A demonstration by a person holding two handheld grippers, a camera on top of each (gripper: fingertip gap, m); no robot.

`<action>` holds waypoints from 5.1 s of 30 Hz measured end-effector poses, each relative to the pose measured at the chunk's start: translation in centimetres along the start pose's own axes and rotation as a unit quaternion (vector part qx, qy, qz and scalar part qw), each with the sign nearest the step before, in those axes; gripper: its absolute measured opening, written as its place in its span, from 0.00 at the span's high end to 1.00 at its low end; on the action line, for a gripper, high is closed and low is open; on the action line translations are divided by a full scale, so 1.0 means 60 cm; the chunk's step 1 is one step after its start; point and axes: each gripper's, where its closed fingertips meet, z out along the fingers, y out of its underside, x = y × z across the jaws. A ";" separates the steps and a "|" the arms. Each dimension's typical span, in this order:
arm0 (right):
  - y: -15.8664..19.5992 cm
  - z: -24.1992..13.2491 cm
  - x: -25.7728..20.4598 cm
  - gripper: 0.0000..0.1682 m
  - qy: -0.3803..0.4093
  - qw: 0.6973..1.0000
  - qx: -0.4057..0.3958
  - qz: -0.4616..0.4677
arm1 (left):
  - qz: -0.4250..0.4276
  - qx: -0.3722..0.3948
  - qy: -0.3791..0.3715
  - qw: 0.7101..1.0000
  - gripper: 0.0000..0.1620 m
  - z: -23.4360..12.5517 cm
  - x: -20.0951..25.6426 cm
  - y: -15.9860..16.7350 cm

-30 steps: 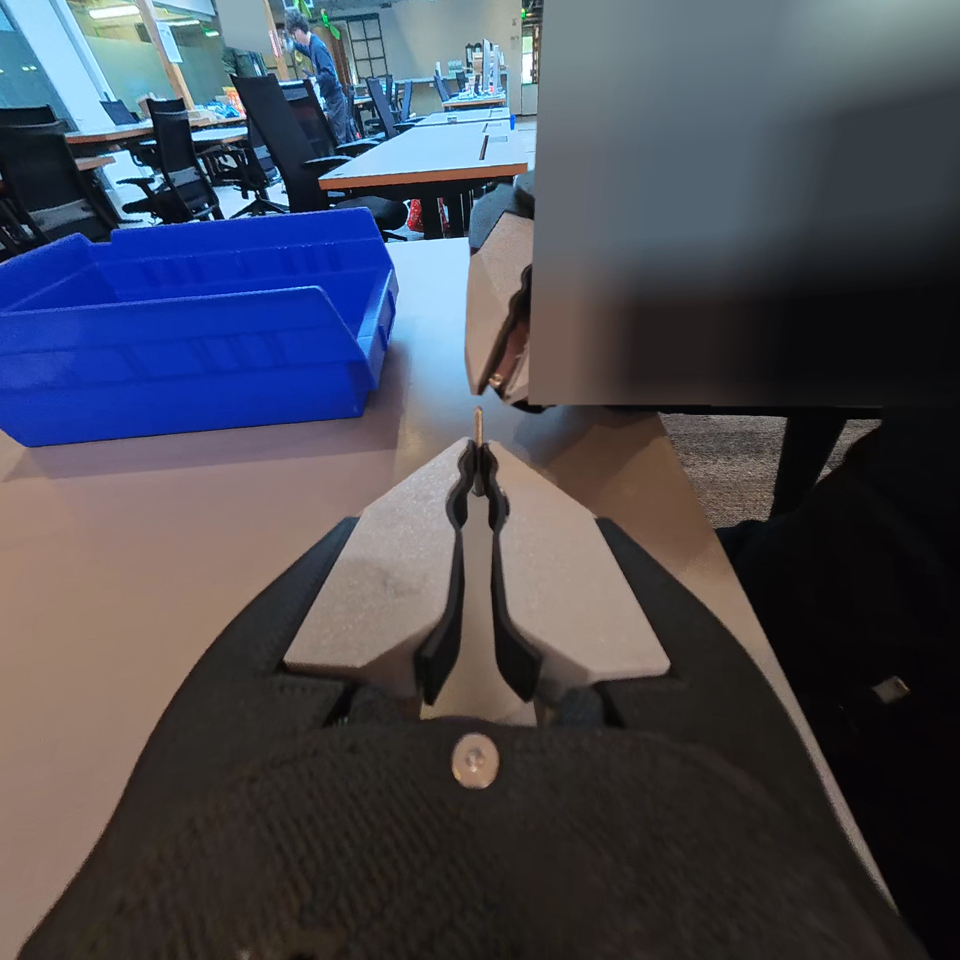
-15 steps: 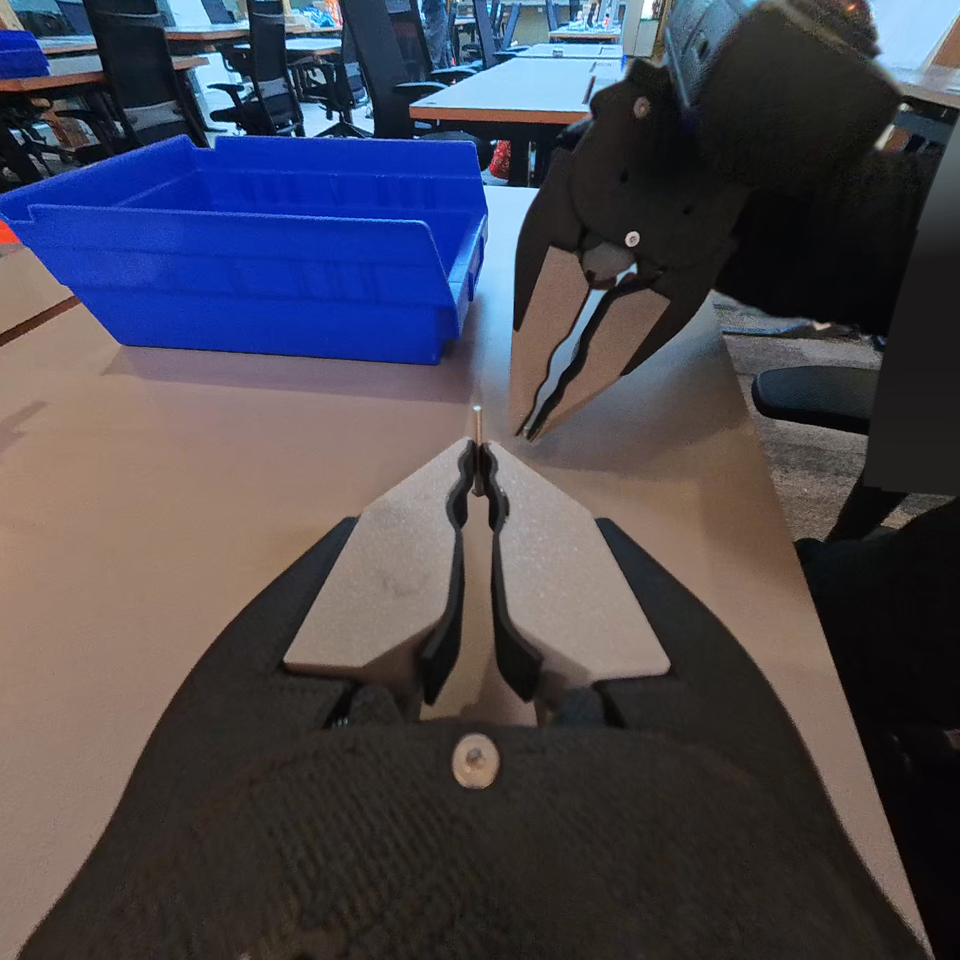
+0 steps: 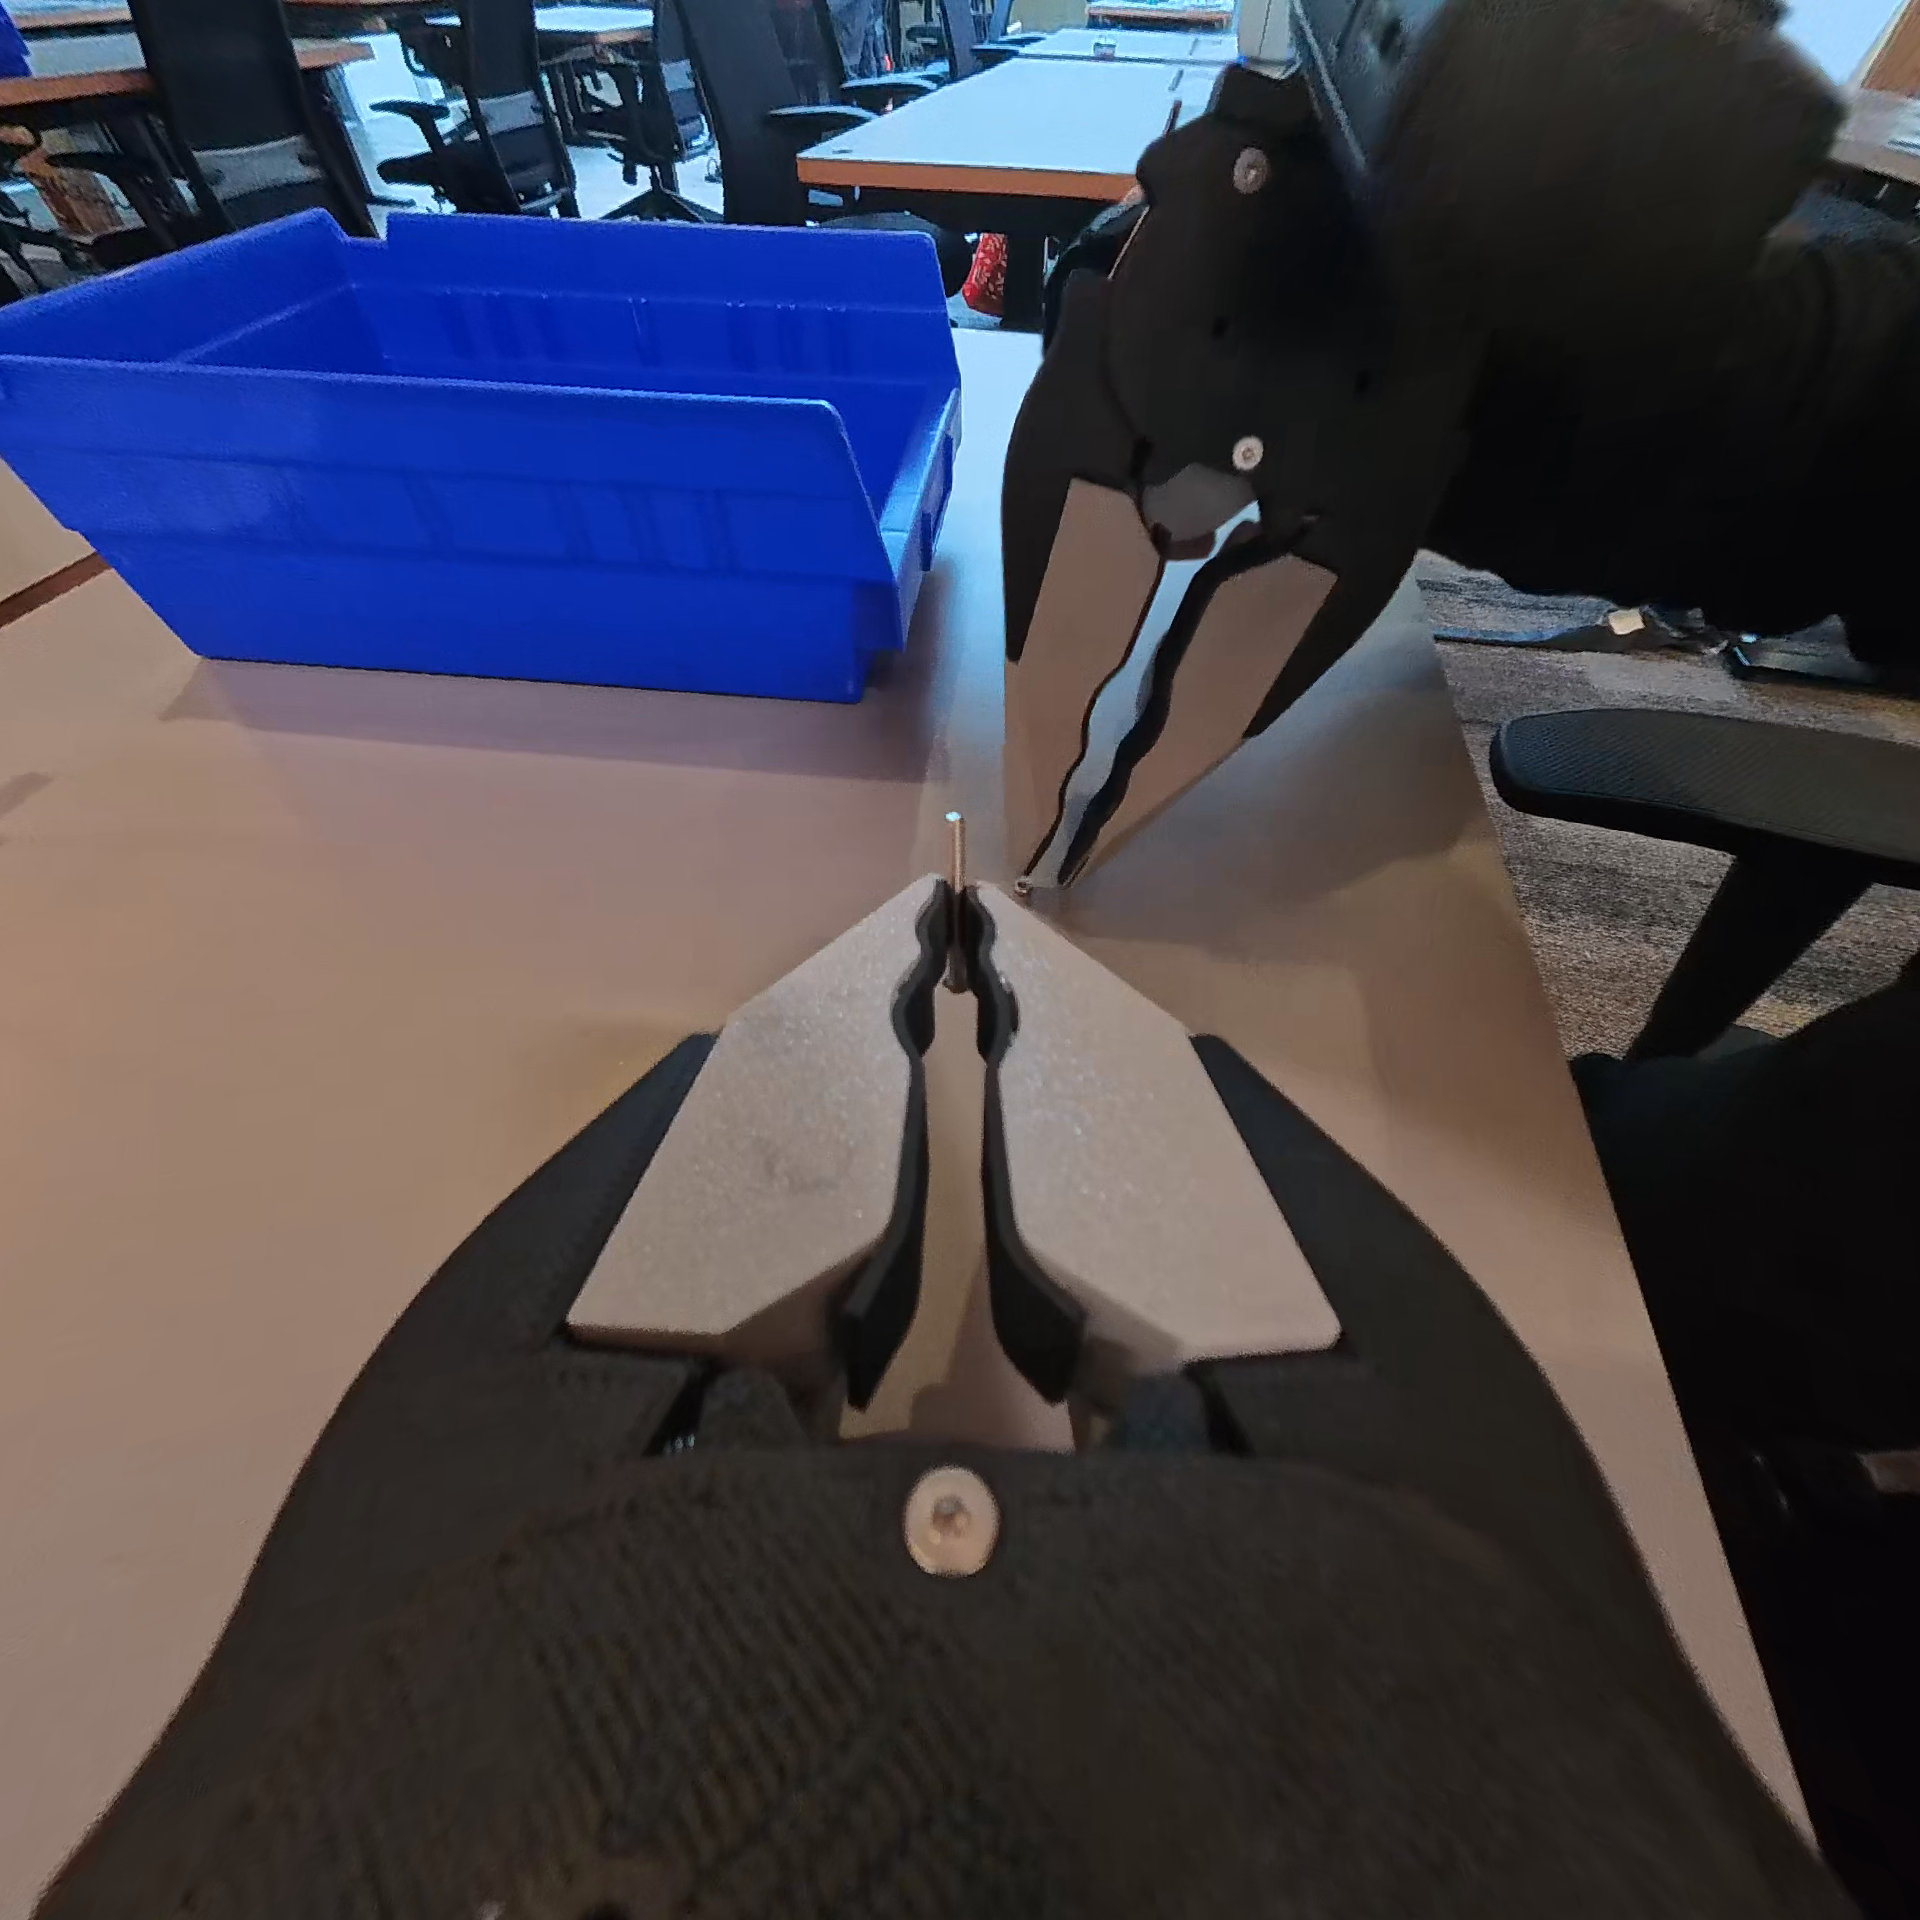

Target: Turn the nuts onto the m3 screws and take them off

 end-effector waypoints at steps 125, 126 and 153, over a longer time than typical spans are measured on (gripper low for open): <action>-0.150 -0.072 0.060 0.99 -0.033 0.958 0.173 0.226 | 0.021 -0.060 -0.035 0.997 1.00 0.018 0.003 0.024; -0.150 -0.071 0.060 0.99 -0.035 0.956 0.173 0.236 | 0.019 -0.061 -0.036 0.997 1.00 0.019 0.003 0.025; -0.162 -0.129 0.037 0.91 -0.045 0.902 0.406 0.138 | -0.003 -0.016 0.030 0.999 1.00 0.012 0.027 0.005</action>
